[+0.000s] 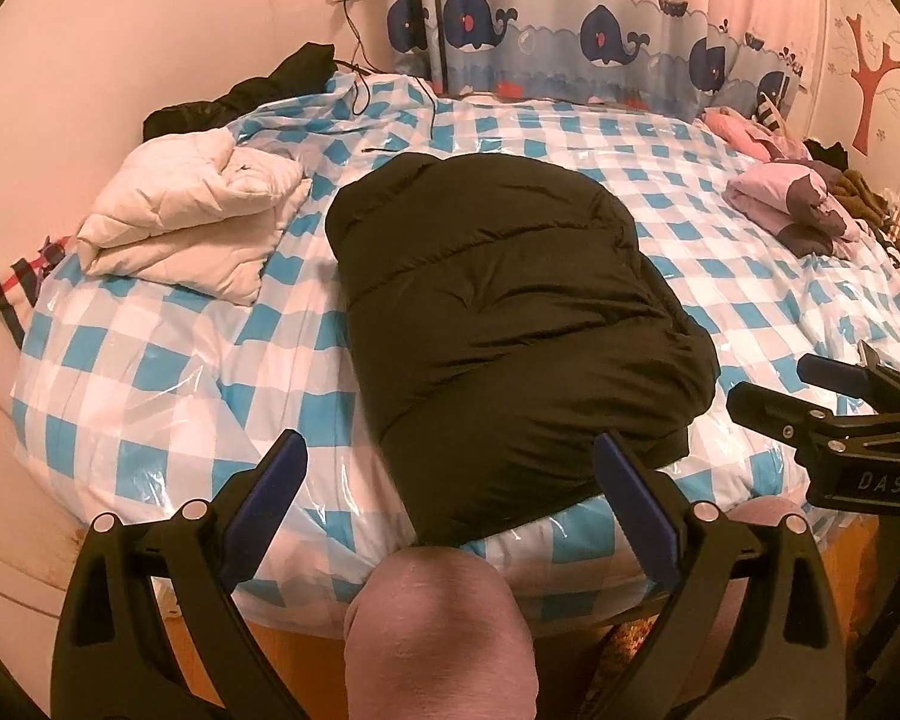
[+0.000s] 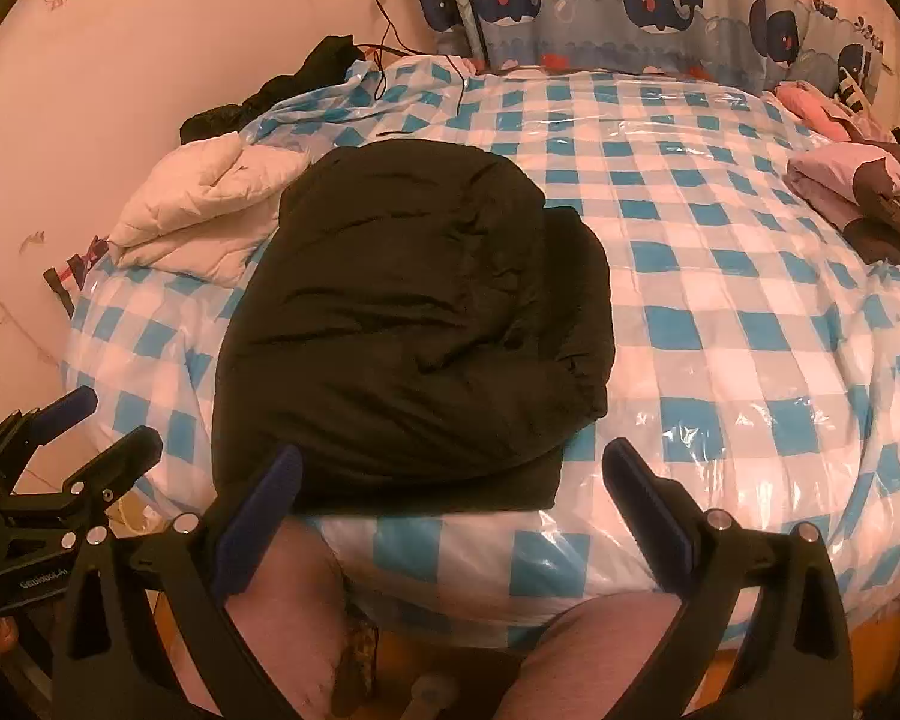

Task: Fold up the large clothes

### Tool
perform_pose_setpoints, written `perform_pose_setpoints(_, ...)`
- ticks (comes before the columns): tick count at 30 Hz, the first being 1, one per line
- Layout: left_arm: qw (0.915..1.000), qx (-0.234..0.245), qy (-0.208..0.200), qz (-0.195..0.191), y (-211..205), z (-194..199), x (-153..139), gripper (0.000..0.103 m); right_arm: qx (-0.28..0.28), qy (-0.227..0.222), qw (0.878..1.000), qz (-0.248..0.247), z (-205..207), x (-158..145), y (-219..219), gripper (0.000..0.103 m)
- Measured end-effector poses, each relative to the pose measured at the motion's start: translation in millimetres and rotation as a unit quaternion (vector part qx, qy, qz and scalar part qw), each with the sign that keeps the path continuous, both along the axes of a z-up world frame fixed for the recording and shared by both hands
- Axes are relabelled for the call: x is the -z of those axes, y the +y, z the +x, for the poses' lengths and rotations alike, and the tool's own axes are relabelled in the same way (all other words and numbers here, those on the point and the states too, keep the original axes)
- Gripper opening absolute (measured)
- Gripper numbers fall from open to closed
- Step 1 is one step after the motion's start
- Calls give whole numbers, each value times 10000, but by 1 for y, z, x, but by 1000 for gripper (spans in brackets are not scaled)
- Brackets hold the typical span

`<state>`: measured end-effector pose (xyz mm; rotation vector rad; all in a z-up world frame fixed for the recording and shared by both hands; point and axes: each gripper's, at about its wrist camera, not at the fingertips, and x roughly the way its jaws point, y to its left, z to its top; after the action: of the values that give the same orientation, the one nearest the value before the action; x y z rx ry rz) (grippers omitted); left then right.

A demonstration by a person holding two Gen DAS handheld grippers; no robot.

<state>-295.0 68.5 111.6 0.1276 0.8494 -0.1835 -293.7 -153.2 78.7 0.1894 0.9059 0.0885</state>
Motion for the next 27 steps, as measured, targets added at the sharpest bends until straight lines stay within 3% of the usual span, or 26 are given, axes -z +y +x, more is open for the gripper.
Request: perform_pose_setpoints(27, 9991, -179, 371, 93, 6, 13, 18, 95, -36, 3, 10000, -12, 0, 2, 0, 96)
